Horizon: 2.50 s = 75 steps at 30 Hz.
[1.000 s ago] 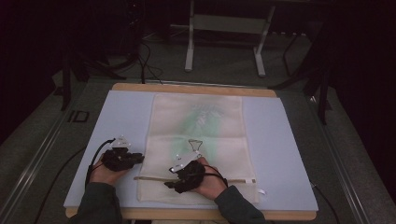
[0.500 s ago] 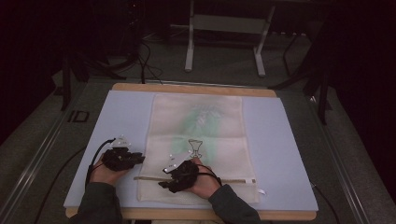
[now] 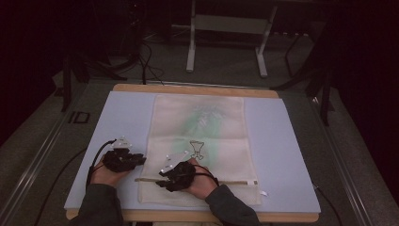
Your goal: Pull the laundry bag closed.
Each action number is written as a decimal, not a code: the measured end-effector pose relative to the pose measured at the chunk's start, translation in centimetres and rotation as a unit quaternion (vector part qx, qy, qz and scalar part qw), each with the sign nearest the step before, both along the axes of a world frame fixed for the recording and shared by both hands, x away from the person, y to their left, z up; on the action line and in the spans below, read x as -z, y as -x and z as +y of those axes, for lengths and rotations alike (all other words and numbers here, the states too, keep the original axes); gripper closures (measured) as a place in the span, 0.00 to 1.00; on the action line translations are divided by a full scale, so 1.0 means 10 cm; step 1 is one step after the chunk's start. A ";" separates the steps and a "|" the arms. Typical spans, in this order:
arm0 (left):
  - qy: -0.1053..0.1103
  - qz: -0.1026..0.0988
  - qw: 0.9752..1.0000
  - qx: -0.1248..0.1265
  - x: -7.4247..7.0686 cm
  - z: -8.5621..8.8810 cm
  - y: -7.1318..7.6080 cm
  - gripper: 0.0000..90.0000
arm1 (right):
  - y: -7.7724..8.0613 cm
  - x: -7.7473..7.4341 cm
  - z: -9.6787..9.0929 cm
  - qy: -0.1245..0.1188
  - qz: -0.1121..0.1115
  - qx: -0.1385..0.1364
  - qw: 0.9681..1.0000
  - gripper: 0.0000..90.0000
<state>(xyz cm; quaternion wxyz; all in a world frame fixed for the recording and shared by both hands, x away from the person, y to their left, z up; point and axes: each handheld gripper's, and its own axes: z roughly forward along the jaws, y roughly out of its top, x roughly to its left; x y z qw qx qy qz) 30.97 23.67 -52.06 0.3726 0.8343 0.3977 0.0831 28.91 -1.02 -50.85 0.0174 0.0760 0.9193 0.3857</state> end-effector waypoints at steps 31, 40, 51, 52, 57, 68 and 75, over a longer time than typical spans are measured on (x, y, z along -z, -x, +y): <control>0.000 0.001 1.000 0.001 0.00 -0.02 -0.01 0.81 | -0.01 0.10 0.46 -0.008 -0.007 -0.017 1.000 0.87; 0.003 -0.001 1.000 -0.005 0.00 -0.01 -0.01 0.81 | -0.02 0.12 0.60 -0.005 -0.012 -0.020 1.000 0.89; 0.002 -0.002 1.000 -0.009 0.00 0.00 -0.02 0.81 | -0.05 0.16 0.73 0.002 -0.010 -0.020 1.000 0.89; 0.001 -0.002 1.000 -0.009 0.00 0.00 -0.01 0.81 | -0.05 0.16 0.75 0.004 -0.011 -0.019 1.000 0.89; 0.001 0.000 1.000 -0.010 0.00 0.01 -0.02 0.81 | -0.06 0.20 0.82 0.013 -0.013 -0.017 1.000 0.88; 0.003 0.000 1.000 -0.011 0.00 0.02 -0.02 0.81 | -0.04 0.19 0.88 0.022 -0.025 -0.015 0.999 0.90; 0.003 0.000 1.000 -0.013 0.00 0.03 -0.02 0.81 | -0.05 0.12 0.75 -0.004 -0.015 -0.016 1.000 0.95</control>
